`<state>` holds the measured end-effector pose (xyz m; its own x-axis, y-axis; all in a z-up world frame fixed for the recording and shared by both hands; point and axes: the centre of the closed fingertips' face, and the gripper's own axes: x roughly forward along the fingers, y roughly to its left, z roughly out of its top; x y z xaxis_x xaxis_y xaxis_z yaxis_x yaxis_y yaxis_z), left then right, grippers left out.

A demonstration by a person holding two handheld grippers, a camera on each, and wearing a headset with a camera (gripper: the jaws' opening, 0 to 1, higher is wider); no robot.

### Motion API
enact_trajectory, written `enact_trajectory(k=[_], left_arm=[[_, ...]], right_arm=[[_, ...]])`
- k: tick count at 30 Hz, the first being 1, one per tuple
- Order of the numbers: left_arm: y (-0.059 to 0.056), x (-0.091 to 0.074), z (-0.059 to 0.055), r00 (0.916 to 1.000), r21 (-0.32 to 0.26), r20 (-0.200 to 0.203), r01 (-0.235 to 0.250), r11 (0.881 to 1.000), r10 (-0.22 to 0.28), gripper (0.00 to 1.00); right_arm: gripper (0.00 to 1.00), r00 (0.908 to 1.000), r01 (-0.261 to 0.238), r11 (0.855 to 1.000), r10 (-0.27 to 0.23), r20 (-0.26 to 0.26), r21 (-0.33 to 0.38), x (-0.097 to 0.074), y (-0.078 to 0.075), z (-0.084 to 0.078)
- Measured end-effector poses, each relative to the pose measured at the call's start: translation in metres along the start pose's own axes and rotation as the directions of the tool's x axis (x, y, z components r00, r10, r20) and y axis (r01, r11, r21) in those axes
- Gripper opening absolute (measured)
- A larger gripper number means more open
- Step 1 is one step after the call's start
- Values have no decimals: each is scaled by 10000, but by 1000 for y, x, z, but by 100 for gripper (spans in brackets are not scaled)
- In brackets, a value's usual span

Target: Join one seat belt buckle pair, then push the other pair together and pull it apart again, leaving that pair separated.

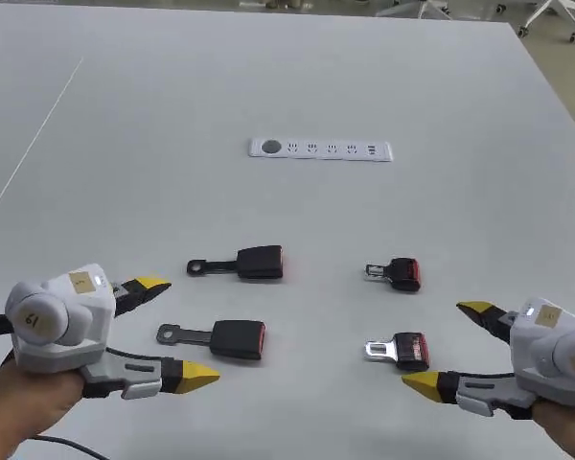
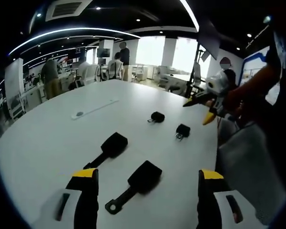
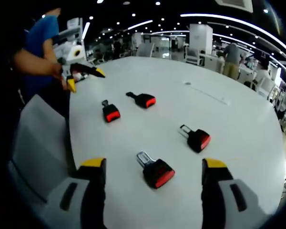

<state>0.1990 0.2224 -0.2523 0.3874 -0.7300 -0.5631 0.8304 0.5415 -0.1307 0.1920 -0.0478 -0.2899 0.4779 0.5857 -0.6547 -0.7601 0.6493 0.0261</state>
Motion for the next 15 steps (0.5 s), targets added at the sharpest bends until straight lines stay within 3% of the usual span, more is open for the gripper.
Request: enact_trajectory(k=[6,9,15], left_arm=[[7,14,-8,9982,274,-425,441,9987,-429,86],[5,18,-6,9963,479,-571,665,9966,-637,85],[5,32,-13,9843,973,-1203,1413,9852,-1293,81]], right_arm=[[85,9965,-701,9974,692,-463,-182,12,-1,-5],[84,9928,-1011,9942,983,-689,-379,17,-1,-6],[80,9818,-1604,9849,1524,-1137,-648,28,-3,-9]])
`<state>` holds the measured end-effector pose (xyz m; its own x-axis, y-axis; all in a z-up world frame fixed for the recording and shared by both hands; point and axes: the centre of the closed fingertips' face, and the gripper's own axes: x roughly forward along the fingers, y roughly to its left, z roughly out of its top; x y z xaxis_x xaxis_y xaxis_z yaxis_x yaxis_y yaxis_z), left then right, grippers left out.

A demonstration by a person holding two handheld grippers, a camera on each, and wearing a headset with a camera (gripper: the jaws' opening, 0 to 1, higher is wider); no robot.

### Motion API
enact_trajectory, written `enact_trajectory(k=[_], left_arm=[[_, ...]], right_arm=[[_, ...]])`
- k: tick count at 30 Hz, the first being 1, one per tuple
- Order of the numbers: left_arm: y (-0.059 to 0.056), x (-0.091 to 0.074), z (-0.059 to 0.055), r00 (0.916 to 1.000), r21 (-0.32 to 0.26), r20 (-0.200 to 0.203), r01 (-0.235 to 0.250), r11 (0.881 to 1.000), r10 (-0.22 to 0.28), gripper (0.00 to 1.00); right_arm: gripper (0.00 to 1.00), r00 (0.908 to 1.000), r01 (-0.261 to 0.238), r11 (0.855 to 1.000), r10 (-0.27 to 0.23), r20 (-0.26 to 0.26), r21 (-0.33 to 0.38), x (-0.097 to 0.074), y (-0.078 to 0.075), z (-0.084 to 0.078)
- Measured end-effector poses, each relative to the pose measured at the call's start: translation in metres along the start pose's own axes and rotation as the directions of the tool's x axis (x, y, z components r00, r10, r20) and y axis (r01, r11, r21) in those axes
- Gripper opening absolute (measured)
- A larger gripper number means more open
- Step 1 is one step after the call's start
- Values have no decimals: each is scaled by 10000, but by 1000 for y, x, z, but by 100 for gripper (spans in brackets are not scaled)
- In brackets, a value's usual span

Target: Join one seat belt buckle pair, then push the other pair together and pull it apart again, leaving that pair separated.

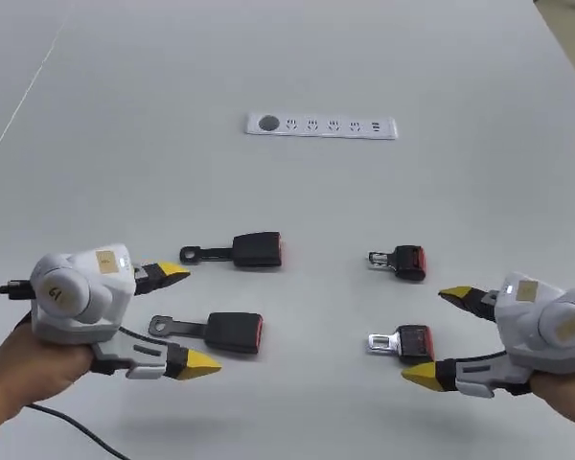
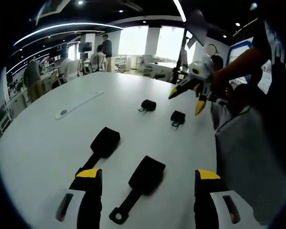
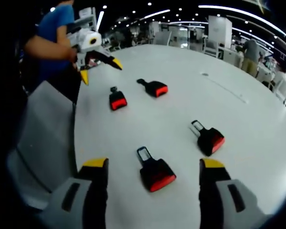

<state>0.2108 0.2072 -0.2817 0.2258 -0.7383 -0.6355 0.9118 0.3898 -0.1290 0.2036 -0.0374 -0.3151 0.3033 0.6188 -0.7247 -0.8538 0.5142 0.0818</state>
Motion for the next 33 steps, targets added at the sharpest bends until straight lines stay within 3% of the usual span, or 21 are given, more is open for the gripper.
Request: enact_trajectory(k=[5,7,10,15,18,23,28,29,31,32,33], left_arm=[[2,14,-5,9974,386,-446,578,9976,-561,78],[2,20,-10,9931,584,-819,891,9943,-842,77],[2,28,-13,9878,851,-1057,1237,9887,-1145,76],[2,43,-25,9705,1349,-1788,1869,9731,-1616,73],[1,49,-29,9632,1524,-2027,2091,9659,-1765,68],[2,56,-41,9434,1847,-2685,2486,9508,-1945,59],[4,60,-50,9350,1946,-2945,2612,9455,-1977,48],[6,61,-47,9413,2126,-2796,2527,9439,-1890,46],[4,61,-48,9370,2006,-2882,2608,9443,-1975,39],[3,60,-50,9300,1901,-2994,2770,9419,-2131,35],[4,61,-48,9363,1971,-2858,2660,9436,-2042,35]], right_arm=[[79,9981,-443,9986,430,-447,-285,11,-3,-6],[77,9959,-650,9972,624,-649,-380,15,-3,-8],[75,9913,-1007,9940,967,-891,-417,19,-1,-11],[68,9781,-1509,9863,1391,-1548,-669,23,1,-24],[65,9679,-1803,9805,1627,-1918,-779,26,3,-31],[55,9557,-2018,9734,1715,-2394,-1086,28,0,-41],[44,9469,-2141,9643,1656,-2757,-1561,28,-1,-45],[43,9445,-2134,9642,1624,-2856,-1576,29,-3,-48],[38,9408,-2157,9623,1594,-2991,-1657,29,-5,-48],[37,9384,-2211,9603,1619,-3054,-1703,29,-4,-48],[36,9358,-2245,9577,1603,-3139,-1801,29,-3,-49]])
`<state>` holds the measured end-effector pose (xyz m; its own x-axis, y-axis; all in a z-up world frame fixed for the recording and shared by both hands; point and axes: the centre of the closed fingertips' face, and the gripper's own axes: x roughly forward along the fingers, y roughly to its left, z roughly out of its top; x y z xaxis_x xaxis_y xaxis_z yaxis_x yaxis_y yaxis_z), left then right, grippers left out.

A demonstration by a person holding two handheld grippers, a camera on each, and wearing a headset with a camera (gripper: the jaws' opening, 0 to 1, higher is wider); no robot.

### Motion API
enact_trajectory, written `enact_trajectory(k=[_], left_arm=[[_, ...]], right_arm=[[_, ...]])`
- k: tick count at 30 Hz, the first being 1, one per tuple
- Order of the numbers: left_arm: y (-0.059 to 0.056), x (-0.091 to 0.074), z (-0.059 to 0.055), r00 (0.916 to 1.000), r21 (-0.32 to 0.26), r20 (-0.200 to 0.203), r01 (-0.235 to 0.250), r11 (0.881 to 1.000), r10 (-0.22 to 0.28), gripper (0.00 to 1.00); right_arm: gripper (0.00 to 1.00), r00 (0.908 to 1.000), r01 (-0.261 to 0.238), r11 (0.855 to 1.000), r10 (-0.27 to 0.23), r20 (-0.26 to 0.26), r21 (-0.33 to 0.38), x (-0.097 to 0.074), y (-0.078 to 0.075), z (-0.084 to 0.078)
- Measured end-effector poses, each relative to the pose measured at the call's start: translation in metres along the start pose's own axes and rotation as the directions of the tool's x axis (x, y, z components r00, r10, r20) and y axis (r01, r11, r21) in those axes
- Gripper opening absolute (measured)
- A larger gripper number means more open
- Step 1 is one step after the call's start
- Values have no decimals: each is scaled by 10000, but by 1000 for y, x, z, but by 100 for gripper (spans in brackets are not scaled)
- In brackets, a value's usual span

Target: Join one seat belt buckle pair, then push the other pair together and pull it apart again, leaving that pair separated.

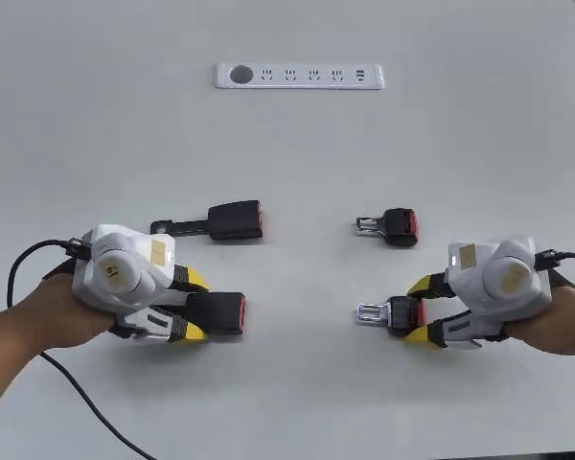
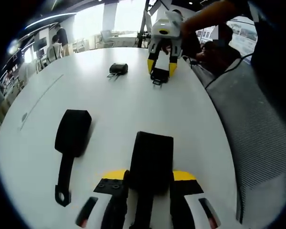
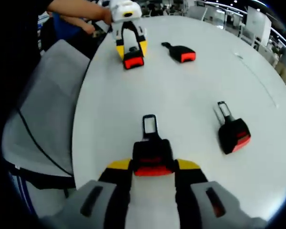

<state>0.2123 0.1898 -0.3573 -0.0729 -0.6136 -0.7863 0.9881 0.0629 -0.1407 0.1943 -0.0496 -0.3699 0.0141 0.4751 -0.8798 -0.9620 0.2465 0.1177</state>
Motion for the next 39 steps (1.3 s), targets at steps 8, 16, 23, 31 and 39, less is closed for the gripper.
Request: enact_trajectory(k=[8,16,23,31,39], left_arm=[[0,0,-2,9996,402,-279,86,9992,-75,34],[10,5,-11,9979,471,-602,258,9986,-230,33],[12,7,-15,9953,575,-925,356,9977,-302,33],[4,2,-8,9954,393,-945,223,9990,-185,33],[-1,-1,-3,9928,432,-1182,217,9988,-165,33]], right_arm=[[34,9983,-111,9997,98,-571,-233,1,1,0],[33,9851,-647,9930,477,-1650,-993,2,3,-3],[33,9722,-882,9885,586,-2266,-1231,2,3,-4],[33,9701,-786,9900,490,-2379,-1168,6,5,3],[33,9709,-876,9871,544,-2333,-1343,18,11,24]])
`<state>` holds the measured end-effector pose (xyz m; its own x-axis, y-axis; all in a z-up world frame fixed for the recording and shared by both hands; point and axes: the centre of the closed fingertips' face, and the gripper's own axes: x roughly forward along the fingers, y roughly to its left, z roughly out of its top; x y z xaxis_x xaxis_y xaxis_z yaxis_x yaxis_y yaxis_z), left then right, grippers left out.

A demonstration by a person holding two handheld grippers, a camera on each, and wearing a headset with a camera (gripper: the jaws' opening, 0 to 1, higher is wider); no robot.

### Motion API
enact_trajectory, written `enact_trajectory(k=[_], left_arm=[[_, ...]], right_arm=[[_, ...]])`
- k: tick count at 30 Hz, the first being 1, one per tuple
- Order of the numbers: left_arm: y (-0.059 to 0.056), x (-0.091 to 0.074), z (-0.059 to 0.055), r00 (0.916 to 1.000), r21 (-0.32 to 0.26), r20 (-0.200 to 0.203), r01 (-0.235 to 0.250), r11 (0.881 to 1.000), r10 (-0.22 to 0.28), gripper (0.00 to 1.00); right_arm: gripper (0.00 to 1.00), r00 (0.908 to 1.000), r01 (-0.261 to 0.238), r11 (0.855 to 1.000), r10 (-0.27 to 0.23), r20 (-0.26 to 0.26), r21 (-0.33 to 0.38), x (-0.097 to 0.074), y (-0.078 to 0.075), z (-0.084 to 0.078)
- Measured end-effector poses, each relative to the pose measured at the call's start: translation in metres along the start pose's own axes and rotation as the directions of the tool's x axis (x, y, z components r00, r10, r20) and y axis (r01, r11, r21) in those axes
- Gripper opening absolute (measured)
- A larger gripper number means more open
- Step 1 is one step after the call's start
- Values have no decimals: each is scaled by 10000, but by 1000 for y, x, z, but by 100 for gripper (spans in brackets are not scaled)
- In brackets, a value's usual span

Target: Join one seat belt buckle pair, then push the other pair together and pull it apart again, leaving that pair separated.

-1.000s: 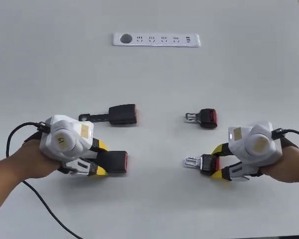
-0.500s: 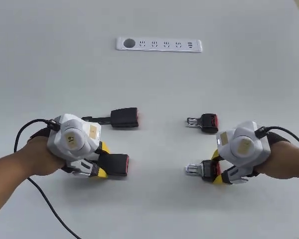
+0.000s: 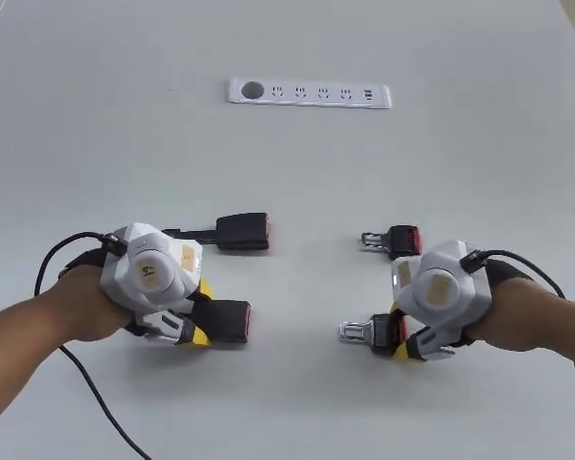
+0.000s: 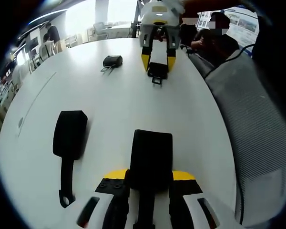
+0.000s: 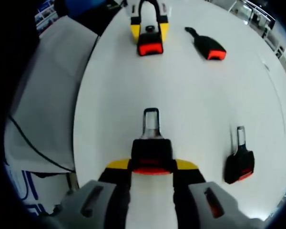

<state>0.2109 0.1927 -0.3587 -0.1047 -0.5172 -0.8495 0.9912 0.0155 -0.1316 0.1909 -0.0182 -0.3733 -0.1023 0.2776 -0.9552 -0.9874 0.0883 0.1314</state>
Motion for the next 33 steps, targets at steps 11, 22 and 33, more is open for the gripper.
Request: enact_trajectory(k=[11,22,33], left_arm=[[7,6,-6,9999,-108,-141,-39,9999,38,33],[11,11,-10,9998,-6,-220,-34,10000,34,33],[11,11,-10,9996,74,-283,-47,10000,49,33]], right_arm=[[33,9997,-70,9996,77,239,-285,8,-1,31],[33,9979,-125,9982,162,629,-584,19,-3,70],[33,9952,-145,9977,208,956,-664,28,-6,99]])
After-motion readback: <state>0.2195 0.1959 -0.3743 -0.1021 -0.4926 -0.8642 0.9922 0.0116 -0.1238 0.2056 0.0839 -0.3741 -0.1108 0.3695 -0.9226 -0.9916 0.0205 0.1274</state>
